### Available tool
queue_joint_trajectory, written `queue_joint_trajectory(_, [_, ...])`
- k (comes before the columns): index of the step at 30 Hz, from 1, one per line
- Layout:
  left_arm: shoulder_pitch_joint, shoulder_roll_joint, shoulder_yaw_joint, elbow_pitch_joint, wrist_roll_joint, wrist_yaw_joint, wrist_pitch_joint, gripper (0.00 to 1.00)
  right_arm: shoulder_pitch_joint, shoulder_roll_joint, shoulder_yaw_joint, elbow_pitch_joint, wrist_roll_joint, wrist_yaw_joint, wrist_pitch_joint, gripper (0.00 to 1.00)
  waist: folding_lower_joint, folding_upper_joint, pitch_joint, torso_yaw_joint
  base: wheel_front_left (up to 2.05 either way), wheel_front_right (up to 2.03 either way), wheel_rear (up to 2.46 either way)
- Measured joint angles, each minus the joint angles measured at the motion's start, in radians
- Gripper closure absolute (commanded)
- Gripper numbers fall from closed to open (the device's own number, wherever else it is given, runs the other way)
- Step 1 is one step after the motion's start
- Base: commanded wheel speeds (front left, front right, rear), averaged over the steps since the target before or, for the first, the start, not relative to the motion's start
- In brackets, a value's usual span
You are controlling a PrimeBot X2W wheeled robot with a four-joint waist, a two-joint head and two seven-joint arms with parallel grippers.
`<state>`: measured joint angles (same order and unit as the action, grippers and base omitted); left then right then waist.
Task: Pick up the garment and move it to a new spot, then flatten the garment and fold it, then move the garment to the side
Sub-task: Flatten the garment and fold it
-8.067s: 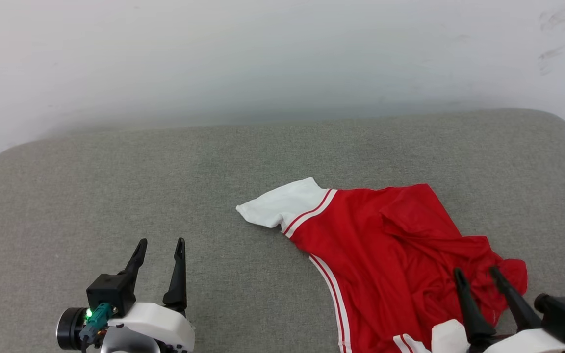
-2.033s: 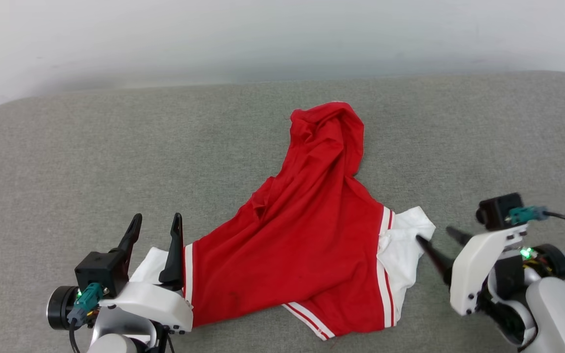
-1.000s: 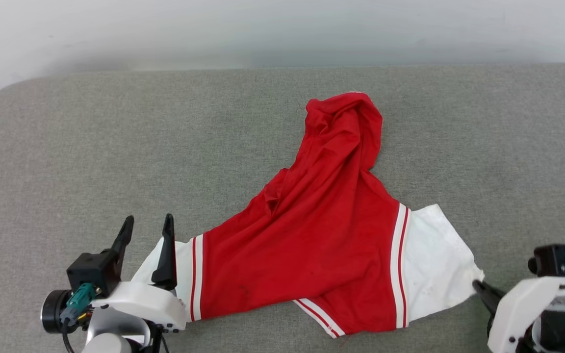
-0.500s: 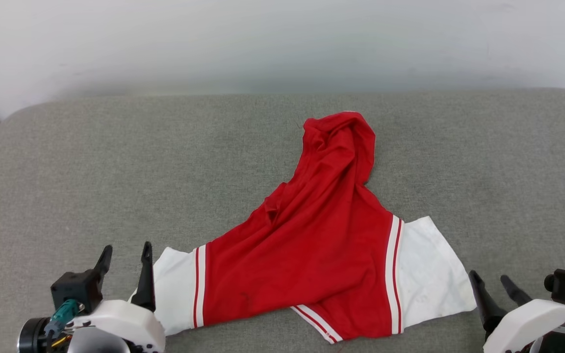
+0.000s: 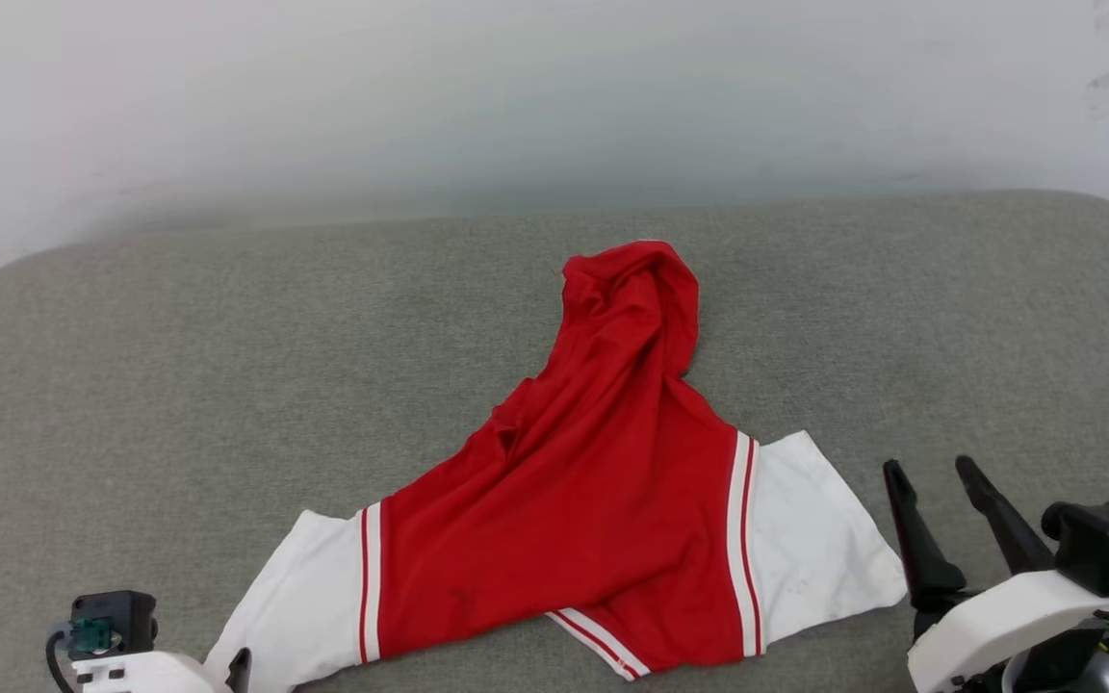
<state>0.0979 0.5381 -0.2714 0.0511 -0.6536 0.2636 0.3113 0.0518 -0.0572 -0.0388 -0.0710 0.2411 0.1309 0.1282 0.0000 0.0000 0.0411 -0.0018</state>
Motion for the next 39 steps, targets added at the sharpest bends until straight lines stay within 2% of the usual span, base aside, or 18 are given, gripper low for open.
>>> queue_joint_trajectory(5, [0.01, 0.033, 0.008, 0.005, -0.053, -0.014, 0.095, 0.0, 0.006, 0.003, 0.042, -0.061, 0.006, 0.0, -0.007, 0.0, 0.0, 0.0, 0.024, -0.025, 0.0, 0.0, 0.0])
queue_joint_trajectory(13, [-0.028, 0.057, -0.001, 0.059, -0.127, -0.05, 0.238, 0.0, -0.008, 0.005, 0.062, -0.084, 0.015, 0.0, 0.004, 0.0, 0.0, 0.0, 0.097, -0.063, 0.0, 0.0, 0.0])
queue_joint_trajectory(14, [-0.033, 0.062, -0.002, 0.062, -0.136, -0.055, 0.256, 0.17, -0.01, 0.005, 0.059, -0.085, 0.014, 0.0, 0.003, 0.0, -0.0001, 0.0, 0.104, -0.067, 0.0, 0.0, 0.0])
queue_joint_trajectory(15, [-0.038, 0.064, -0.004, 0.064, -0.145, -0.062, 0.273, 0.64, -0.014, 0.005, 0.057, -0.085, 0.013, 0.0, 0.004, 0.0, -0.0001, 0.0, 0.11, -0.071, 0.0, 0.0, 0.0])
queue_joint_trajectory(16, [-0.041, 0.069, -0.005, 0.063, -0.148, -0.065, 0.281, 1.0, -0.018, 0.005, 0.054, -0.086, 0.013, 0.0, 0.003, 0.0, -0.0001, 0.0, 0.115, -0.076, 0.0, 0.0, 0.0])
queue_joint_trajectory(21, [-0.047, 0.056, -0.012, 0.049, -0.137, -0.069, 0.251, 1.0, -0.019, 0.005, 0.022, -0.079, 0.016, 0.0, 0.012, 0.0, 0.0, 0.0, 0.116, -0.077, 0.0, 0.0, 0.0])
queue_joint_trajectory(25, [-0.049, 0.052, -0.018, 0.003, -0.094, -0.05, 0.202, 1.0, -0.019, 0.005, -0.032, -0.058, 0.04, 0.0, 0.052, 0.0, 0.0, 0.0, 0.11, -0.063, 0.0, 0.0, 0.0])
queue_joint_trajectory(28, [-0.06, 0.056, -0.015, -0.055, -0.059, -0.027, 0.169, 1.0, -0.017, 0.004, -0.083, -0.022, 0.064, 0.0, 0.152, 0.0, 0.0001, 0.0, 0.108, -0.048, 0.0, 0.0, 0.0])
queue_joint_trajectory(32, [-0.064, 0.068, -0.006, -0.131, -0.021, 0.001, 0.136, 1.0, -0.017, -0.045, -0.118, 0.026, 0.097, 0.0, 0.348, 0.0, 0.0001, 0.0, 0.11, -0.031, 0.0, 0.0, 0.0])
queue_joint_trajectory(36, [-0.067, 0.064, -0.006, -0.193, 0.002, 0.02, 0.111, 1.0, -0.031, -0.075, -0.113, 0.051, 0.121, 0.0, 0.526, 0.0, 0.0001, 0.0, 0.117, -0.015, 0.0, 0.0, 0.0])
queue_joint_trajectory(39, [-0.068, 0.058, -0.01, -0.226, 0.009, 0.027, 0.106, 1.0, -0.057, -0.091, -0.084, 0.059, 0.13, 0.0, 0.611, 0.0, 0.0001, 0.0, 0.127, -0.003, 0.0, 0.0, 0.0])
